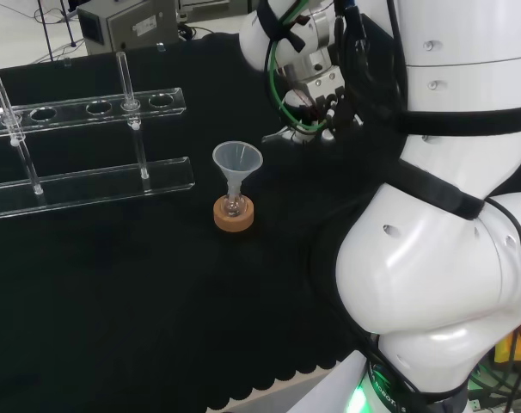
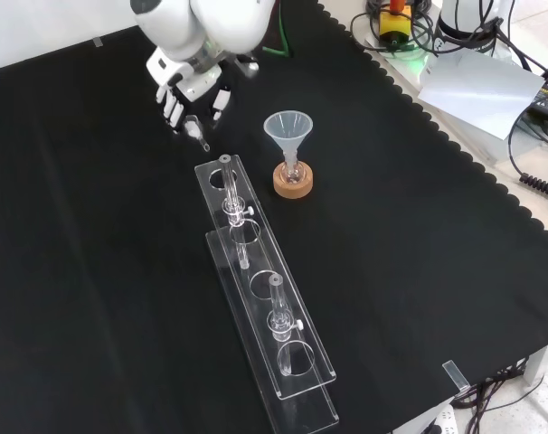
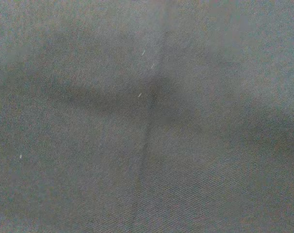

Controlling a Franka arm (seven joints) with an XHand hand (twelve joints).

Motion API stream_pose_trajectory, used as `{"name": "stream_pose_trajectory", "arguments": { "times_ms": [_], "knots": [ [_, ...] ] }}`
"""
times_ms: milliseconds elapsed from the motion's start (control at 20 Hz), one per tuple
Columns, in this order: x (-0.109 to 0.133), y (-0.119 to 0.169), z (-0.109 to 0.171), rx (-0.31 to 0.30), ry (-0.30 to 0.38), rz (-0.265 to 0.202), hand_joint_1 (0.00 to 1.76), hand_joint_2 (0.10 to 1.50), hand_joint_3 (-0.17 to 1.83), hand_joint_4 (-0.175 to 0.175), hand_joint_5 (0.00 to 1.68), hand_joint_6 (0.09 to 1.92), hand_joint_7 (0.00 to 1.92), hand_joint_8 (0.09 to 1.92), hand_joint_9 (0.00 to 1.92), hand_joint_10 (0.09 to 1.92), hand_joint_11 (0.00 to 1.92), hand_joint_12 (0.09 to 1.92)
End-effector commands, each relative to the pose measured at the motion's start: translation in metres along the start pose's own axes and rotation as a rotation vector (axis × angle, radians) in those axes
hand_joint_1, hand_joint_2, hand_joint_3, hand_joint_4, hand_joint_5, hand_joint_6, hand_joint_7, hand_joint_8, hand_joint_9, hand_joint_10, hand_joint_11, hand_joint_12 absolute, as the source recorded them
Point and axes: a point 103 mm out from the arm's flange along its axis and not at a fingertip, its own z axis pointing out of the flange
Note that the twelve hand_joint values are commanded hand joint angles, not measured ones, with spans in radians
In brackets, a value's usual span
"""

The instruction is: Pick up the weighing funnel.

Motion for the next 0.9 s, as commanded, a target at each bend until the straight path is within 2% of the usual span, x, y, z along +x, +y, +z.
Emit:
{"name": "stream_pose_trajectory", "arguments": {
  "times_ms": [50,350,900],
  "knots": [
    [-0.016,-0.029,-0.027,-0.001,-0.024,0.029,1.06,1.14,-0.17,0.175,1.09,0.88,0.59,0.61,0.92,0.46,0.58,1.23],
    [-0.014,-0.058,-0.050,0.003,-0.065,0.043,1.06,1.14,-0.17,0.175,1.09,0.88,0.59,0.61,0.92,0.46,0.58,1.23],
    [0.014,-0.113,-0.076,-0.006,-0.120,0.057,1.06,1.14,-0.17,0.175,1.09,0.88,0.60,0.61,0.91,0.46,0.58,1.23]
  ]
}}
